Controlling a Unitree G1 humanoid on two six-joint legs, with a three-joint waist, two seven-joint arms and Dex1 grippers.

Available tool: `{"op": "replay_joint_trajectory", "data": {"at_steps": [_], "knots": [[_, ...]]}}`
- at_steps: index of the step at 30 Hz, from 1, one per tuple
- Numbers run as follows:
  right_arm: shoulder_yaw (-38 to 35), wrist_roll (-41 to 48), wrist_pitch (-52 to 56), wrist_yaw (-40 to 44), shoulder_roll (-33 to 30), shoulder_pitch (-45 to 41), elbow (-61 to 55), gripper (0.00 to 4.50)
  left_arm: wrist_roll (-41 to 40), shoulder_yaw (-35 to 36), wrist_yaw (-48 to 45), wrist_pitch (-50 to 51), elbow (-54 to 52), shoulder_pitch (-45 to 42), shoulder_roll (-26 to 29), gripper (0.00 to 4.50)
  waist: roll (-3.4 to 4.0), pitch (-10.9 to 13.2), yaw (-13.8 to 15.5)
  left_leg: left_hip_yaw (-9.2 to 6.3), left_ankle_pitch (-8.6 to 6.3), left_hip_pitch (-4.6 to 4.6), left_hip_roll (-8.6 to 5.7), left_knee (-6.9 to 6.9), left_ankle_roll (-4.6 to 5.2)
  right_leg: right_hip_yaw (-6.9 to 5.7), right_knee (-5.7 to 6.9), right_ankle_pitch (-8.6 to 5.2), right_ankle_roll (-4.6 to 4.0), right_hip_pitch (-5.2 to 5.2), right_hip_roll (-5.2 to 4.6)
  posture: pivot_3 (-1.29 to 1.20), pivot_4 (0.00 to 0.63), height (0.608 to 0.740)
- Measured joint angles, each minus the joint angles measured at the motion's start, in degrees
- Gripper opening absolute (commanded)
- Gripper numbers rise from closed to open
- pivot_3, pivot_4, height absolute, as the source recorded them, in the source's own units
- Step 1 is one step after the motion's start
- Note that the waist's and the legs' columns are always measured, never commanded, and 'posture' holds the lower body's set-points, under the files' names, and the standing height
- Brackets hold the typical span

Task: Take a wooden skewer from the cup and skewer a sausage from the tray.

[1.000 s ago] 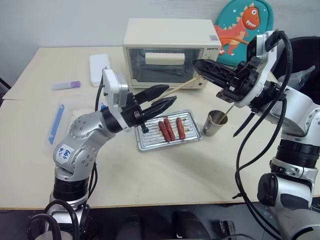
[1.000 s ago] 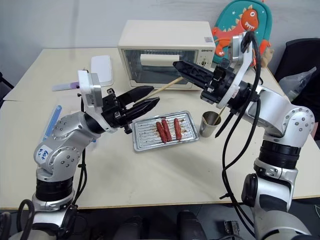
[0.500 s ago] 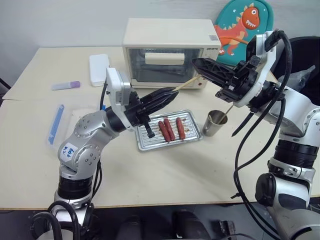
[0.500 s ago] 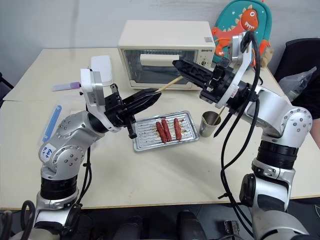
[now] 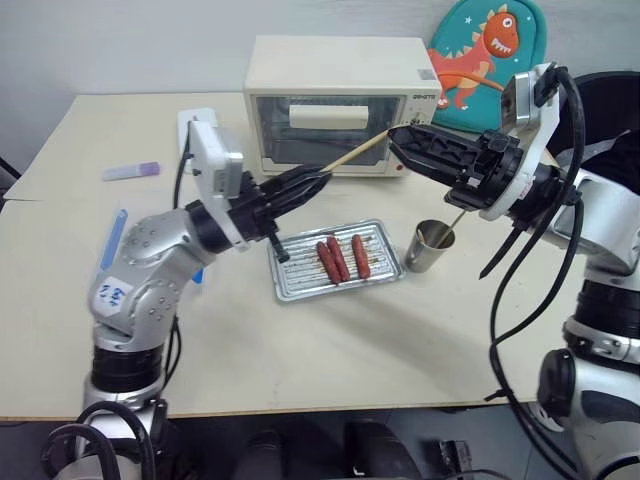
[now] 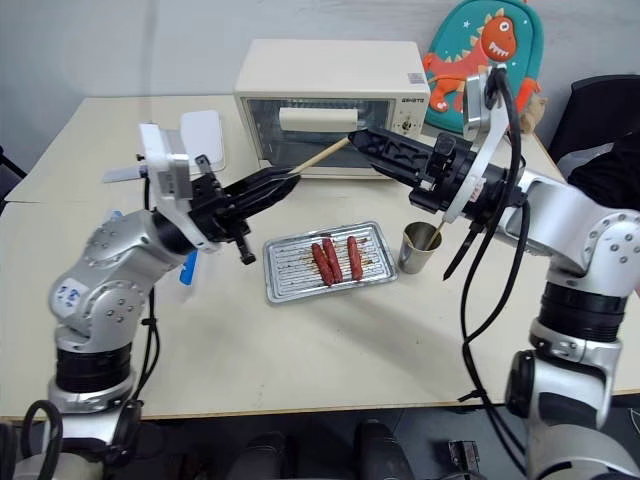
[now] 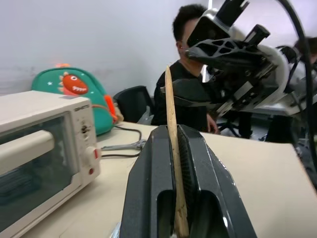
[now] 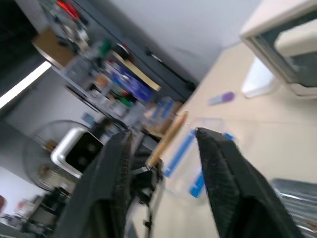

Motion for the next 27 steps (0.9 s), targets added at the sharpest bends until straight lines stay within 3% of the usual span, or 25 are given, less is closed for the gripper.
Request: {"op": "replay_joint_trajectory", "data": {"at_steps": [5,10,13,19,25,27], "knots": [[6.54,-15.39,1.67,8.21,-7.54,-2.81,-2.90,2.14,-1.87,6.41,-3.79,2.92,-0.57,6.86,9.20,0.00,0.05,0.03,0.03,-0.01,0.01,0.01,0.01,-0.21,-0.01,0.01,-0.12,-0.01,-0.01,-0.06,0.01,0.00,0.150,0.740],[18.86,-35.65,-0.22,16.77,-9.67,-3.43,-12.84,2.14,-5.56,17.53,-10.38,7.73,-2.72,19.23,20.29,0.00,0.07,0.06,-0.45,0.02,0.10,-0.27,0.01,-0.41,-0.17,0.09,-0.06,-0.03,-0.06,-0.56,-0.03,0.00,0.150,0.740],[26.34,-48.10,-3.09,19.86,-9.12,-3.33,-16.12,2.14,-7.41,20.45,-11.02,8.48,-4.67,20.86,21.37,0.00,-0.03,0.12,0.35,-0.05,0.18,-0.29,-0.11,-0.39,-0.11,0.03,-0.21,-0.03,-0.06,-0.53,-0.21,0.00,0.150,0.740],[33.09,-63.63,-6.50,21.23,-6.37,1.86,-16.79,2.14,-9.62,20.88,-9.00,9.67,-7.70,21.07,21.33,0.00,-0.08,0.10,0.13,-0.04,0.20,-0.30,-0.24,-0.45,-0.08,0.05,-0.01,-0.03,-0.05,-0.54,-0.32,0.00,0.150,0.740],[33.54,-71.51,-7.34,21.95,-1.69,6.86,-16.53,3.33,-10.49,20.09,-7.40,10.14,-9.25,21.64,21.16,0.00,-0.08,0.11,-0.58,-0.01,0.26,-0.22,-0.23,-0.47,-0.12,0.07,0.12,-0.02,-0.05,-0.56,-0.26,0.00,0.150,0.740],[33.33,-73.38,-7.25,21.82,0.53,7.16,-16.48,3.34,-10.55,19.81,-7.24,10.14,-9.24,21.50,21.16,0.00,-0.08,0.10,-0.67,-0.01,0.27,-0.15,-0.24,-0.47,-0.13,0.08,0.13,-0.03,-0.05,-0.52,-0.25,0.00,0.150,0.740]]}}
